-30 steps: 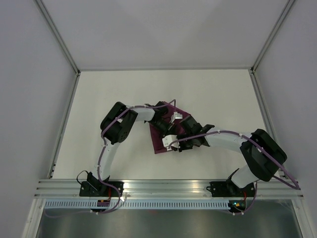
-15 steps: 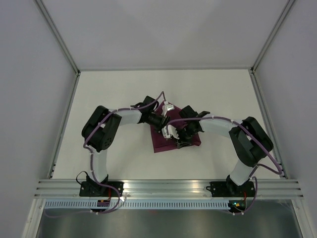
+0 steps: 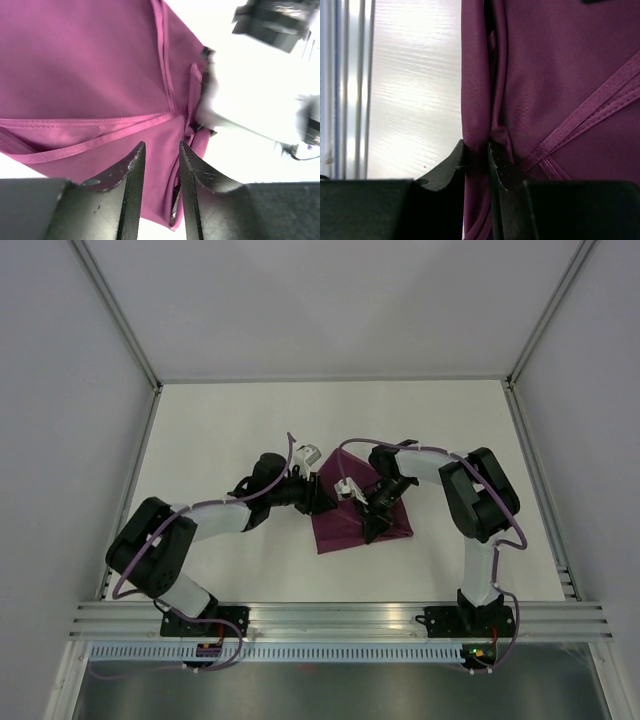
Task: Fold the napkin, place the utensils inside, and roll it up
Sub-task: Roll the napkin with the utensil
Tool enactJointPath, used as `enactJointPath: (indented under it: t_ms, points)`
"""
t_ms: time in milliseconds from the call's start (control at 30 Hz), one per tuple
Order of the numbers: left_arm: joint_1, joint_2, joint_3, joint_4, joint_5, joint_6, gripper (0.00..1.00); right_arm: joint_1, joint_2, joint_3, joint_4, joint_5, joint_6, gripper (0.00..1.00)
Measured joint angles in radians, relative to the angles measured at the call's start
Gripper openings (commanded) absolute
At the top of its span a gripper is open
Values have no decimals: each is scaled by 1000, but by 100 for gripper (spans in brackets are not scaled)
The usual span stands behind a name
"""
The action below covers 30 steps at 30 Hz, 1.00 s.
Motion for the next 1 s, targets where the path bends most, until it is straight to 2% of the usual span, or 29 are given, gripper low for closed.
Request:
enactJointPath:
  t_ms: [167,300,433,633,1000]
  points:
    - [-158,-118,-82,108,-247,33,40,-23,73,49,-141,-29,-20,2]
    - [-303,-137,-92,127,-450,125,41,-34,115,70,-221,-35,-32,2]
    - [-438,-137,-98,127,-593,232,42,-46,141,79,-268,-35,-35,2]
    - [-562,-106,-94,112,-697,363,45,-59,152,79,-291,-34,-34,2]
    - [-678,97,20,34,-719,518,46,-68,162,81,-297,-37,-18,2]
